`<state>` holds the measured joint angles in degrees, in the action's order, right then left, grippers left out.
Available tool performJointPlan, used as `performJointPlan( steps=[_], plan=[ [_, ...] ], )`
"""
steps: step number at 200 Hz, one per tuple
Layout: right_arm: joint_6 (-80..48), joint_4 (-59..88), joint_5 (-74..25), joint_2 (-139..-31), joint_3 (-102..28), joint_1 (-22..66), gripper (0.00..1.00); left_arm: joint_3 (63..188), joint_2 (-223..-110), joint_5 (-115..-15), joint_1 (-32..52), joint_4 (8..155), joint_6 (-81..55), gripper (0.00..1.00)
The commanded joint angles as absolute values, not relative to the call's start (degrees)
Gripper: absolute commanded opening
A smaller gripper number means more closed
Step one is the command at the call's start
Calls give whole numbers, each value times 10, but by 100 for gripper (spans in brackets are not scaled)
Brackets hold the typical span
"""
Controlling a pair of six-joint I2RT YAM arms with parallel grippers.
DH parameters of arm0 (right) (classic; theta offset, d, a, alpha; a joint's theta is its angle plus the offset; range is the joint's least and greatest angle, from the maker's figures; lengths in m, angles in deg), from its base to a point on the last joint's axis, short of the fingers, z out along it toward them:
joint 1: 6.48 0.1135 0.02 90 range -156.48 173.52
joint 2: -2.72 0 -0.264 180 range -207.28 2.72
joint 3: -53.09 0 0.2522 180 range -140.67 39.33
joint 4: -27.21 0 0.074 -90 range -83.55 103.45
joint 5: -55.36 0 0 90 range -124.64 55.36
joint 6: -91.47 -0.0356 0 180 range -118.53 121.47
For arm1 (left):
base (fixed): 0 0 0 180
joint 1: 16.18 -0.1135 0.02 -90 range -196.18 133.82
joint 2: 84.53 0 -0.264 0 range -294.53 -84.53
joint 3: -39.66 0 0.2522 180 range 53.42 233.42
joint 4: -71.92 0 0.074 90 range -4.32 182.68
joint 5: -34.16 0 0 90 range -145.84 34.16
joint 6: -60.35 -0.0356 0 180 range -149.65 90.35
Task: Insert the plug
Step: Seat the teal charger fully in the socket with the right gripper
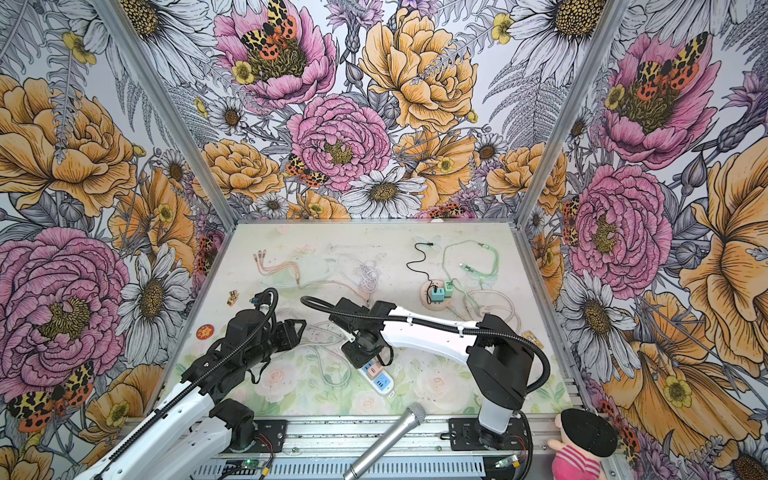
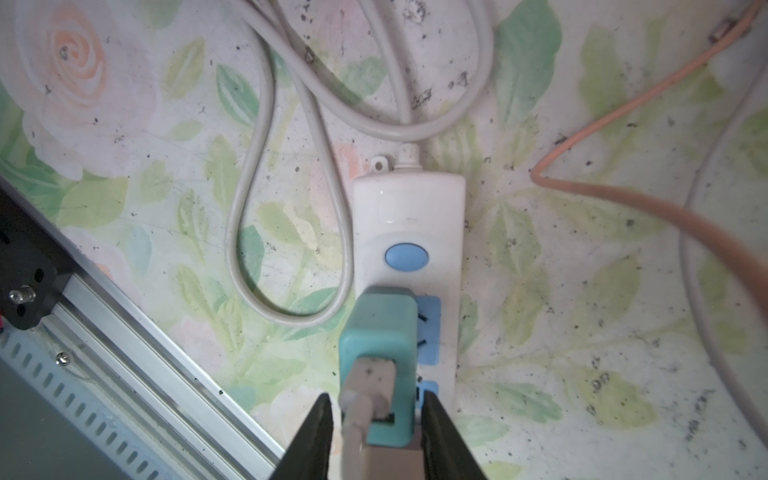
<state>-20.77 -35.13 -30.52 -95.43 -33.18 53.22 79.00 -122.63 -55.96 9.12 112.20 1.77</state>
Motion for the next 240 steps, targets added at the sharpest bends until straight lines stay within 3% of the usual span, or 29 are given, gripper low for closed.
performJointPlan(
  steps=[1,52,67,106,121,143,154,161,202,240],
  plan=[
    [-221,-346,-342,-934,-325,536,38,782,-1221,-569,98,1122,24,54],
    [-211,-360,-355,-931,-322,537,12,777,-1222,-567,110,1121,28,54],
    [-206,-375,-364,-931,-323,537,12,777,-1222,-567,113,1121,28,54],
    [-202,-410,-410,-943,-321,537,24,777,-1224,-568,119,1121,29,55],
    [-202,-413,-412,-941,-319,536,35,777,-1226,-568,123,1122,28,54],
    [-199,-411,-407,-931,-322,537,37,777,-1229,-565,131,1120,27,55],
    [-197,-412,-414,-927,-326,537,47,777,-1232,-565,133,1120,27,55],
    [-198,-412,-420,-925,-327,537,49,776,-1233,-565,136,1119,26,55],
    [-200,-413,-417,-919,-326,537,46,774,-1233,-564,144,1119,29,55],
    [-189,-415,-391,-920,-321,536,26,766,-1234,-568,148,1115,32,55]
  ],
)
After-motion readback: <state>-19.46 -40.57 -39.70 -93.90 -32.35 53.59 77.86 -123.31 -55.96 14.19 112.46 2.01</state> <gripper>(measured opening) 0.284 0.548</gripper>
